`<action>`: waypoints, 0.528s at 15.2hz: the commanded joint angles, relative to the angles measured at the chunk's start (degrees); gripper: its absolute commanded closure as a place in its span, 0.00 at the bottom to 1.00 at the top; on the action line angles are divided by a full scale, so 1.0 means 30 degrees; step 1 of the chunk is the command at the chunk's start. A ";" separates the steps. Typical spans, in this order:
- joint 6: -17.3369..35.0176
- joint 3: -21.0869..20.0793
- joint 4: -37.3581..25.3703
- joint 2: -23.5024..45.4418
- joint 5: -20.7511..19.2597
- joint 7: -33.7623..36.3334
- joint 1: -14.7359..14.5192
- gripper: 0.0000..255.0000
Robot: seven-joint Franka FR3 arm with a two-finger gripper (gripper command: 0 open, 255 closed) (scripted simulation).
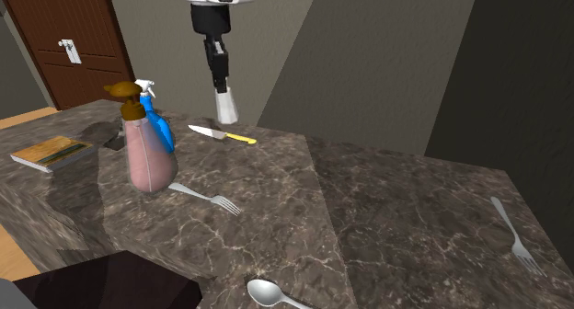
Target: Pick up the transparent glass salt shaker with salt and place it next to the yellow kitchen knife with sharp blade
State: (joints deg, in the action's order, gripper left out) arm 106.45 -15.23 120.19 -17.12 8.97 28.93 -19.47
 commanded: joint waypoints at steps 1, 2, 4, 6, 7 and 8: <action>0.0037 -0.0498 0.0604 -0.0686 0.0294 0.0764 -0.0386 1.00; 0.0042 -0.0769 0.0785 -0.0921 0.0428 0.1161 -0.0575 1.00; 0.0045 -0.1330 0.1082 -0.1338 0.0700 0.1971 -0.0953 1.00; 0.0046 -0.1909 0.1294 -0.1681 0.0969 0.2804 -0.1332 1.00; 0.0045 -0.2211 0.1368 -0.1825 0.1102 0.3227 -0.1515 1.00; 0.0045 -0.2518 0.1421 -0.1949 0.1233 0.3657 -0.1697 1.00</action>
State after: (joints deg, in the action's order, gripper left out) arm 106.79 -22.01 124.28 -22.40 12.27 38.67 -24.04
